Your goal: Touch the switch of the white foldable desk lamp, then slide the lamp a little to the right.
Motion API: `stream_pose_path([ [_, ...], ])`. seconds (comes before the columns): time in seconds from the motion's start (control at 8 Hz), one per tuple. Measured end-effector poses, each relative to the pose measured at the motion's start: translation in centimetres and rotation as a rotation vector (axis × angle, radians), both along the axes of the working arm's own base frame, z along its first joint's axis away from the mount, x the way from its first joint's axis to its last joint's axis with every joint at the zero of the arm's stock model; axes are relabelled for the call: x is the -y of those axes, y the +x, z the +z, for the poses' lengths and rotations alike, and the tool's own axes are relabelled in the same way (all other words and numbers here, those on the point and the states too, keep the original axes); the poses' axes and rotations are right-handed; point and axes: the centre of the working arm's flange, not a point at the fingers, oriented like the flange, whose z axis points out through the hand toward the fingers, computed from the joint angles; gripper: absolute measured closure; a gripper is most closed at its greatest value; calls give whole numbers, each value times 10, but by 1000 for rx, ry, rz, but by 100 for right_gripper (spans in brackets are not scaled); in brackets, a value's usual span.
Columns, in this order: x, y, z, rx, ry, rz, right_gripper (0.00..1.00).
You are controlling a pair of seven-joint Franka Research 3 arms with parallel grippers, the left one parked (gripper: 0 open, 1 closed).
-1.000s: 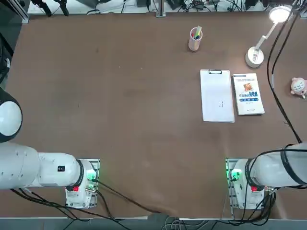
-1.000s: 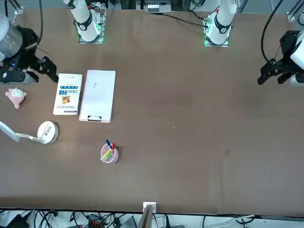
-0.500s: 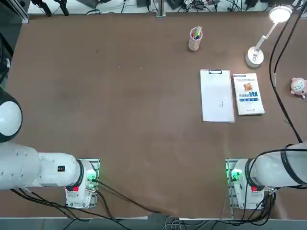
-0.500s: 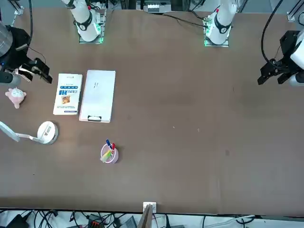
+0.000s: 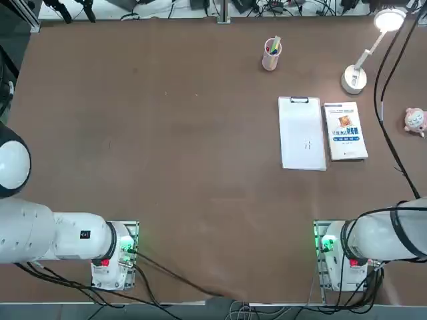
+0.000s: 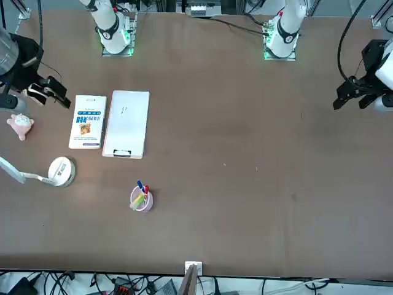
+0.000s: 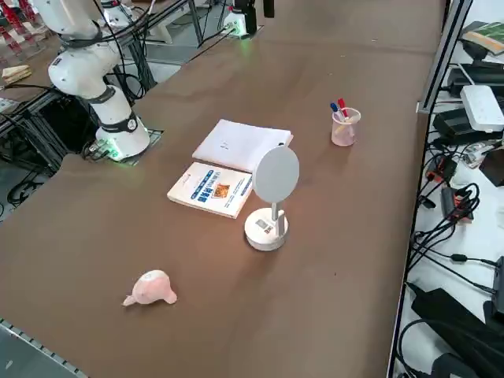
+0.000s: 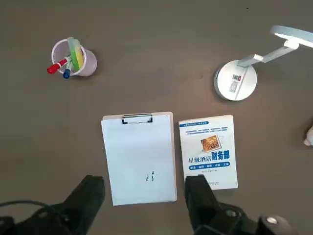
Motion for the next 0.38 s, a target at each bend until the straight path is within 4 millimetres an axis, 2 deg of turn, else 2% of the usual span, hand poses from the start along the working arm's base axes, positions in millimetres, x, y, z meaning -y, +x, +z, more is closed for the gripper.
stream_pose_path([
  [0.38, 5, 0, -3, -15, -2, 18, 0],
])
